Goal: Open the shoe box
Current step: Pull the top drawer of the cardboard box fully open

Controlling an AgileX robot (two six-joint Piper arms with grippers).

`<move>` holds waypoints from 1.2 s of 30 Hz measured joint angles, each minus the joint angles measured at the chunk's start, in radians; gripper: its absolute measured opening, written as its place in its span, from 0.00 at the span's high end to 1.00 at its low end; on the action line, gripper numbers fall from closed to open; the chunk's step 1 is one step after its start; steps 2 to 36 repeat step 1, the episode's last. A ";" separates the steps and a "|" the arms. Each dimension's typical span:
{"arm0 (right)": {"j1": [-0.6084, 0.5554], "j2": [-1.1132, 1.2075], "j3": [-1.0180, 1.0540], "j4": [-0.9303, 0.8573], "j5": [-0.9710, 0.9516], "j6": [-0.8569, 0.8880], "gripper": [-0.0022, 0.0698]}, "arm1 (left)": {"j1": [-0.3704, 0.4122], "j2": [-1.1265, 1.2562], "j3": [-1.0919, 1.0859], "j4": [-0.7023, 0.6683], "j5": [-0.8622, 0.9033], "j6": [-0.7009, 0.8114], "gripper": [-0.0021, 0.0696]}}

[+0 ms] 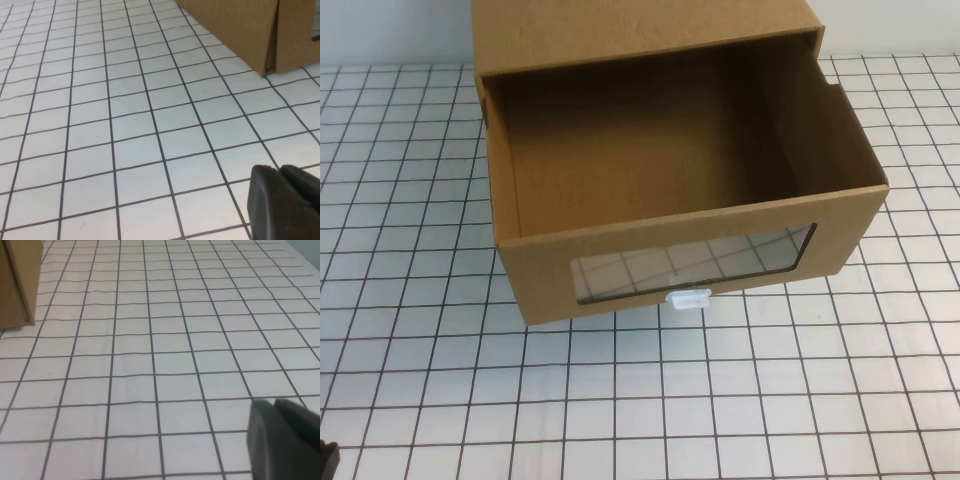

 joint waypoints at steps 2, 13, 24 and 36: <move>0.000 0.000 0.000 0.000 0.000 0.000 0.99 | 0.000 0.000 0.000 0.002 0.000 0.000 0.97; 0.000 0.000 0.000 0.000 0.000 0.000 0.99 | 0.000 0.000 0.000 0.002 0.000 0.000 0.97; 0.000 0.000 0.000 0.000 0.000 0.000 0.99 | 0.000 0.000 0.000 0.002 0.000 0.000 0.97; 0.000 0.000 0.000 0.000 0.000 0.000 0.99 | 0.000 0.000 0.000 0.002 0.000 0.000 0.97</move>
